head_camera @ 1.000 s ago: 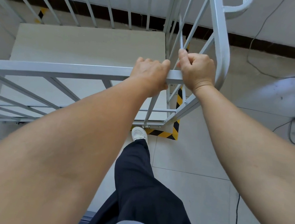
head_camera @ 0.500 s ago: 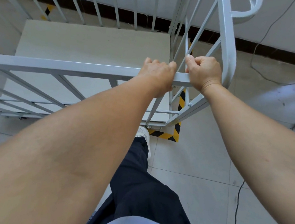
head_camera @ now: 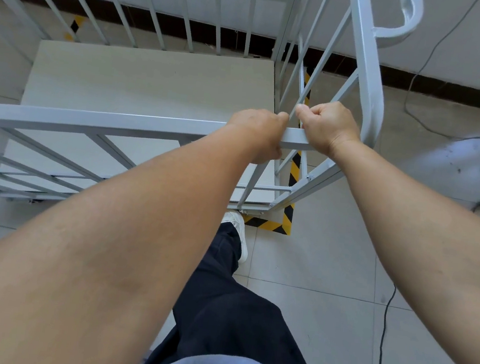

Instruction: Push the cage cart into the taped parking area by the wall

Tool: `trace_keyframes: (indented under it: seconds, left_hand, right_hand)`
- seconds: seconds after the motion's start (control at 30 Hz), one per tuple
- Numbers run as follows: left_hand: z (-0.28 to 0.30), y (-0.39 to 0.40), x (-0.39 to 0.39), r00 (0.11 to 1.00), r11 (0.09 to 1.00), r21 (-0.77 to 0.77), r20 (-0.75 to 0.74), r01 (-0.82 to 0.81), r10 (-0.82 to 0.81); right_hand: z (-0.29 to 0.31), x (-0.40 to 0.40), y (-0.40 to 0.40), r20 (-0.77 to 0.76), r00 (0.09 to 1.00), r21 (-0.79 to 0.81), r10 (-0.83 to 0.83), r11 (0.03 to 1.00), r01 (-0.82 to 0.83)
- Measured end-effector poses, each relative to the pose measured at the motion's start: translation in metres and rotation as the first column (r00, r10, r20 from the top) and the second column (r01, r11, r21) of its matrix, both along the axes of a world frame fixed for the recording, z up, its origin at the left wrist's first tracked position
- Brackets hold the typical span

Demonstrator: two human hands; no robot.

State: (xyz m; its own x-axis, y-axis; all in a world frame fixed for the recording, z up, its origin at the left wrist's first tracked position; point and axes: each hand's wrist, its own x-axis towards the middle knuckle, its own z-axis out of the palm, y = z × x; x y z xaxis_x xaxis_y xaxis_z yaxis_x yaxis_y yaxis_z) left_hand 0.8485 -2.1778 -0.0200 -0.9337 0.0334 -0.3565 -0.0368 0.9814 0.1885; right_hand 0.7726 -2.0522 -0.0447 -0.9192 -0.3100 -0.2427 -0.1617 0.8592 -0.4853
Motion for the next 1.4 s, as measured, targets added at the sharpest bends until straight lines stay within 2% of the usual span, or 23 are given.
trace_keyframes:
  seconds: [0.2, 0.6, 1.2, 1.4]
  left_hand:
    - [-0.002, -0.021, 0.005, 0.998, 0.997, -0.036, 0.03, -0.062, 0.063]
    - [-0.005, -0.021, 0.006, 0.999, 0.996, -0.087, -0.003, -0.033, 0.033]
    - [-0.007, -0.019, 0.007, 1.0, 0.995, -0.095, -0.014, -0.027, 0.026]
    - [-0.004, -0.022, 0.014, 0.998, 0.995, -0.089, 0.031, -0.045, 0.048]
  right_hand:
    - [0.004, 0.001, -0.002, 0.039, 0.999, 0.029, 0.019, 0.999, -0.02]
    - [0.008, 0.003, -0.002, 0.048, 0.998, -0.001, 0.051, 0.999, -0.051]
    - [-0.003, -0.002, 0.008, -0.012, 0.992, -0.088, 0.128, 0.988, -0.128]
    - [-0.002, 0.004, 0.003, -0.04, 0.99, -0.078, 0.132, 0.988, -0.135]
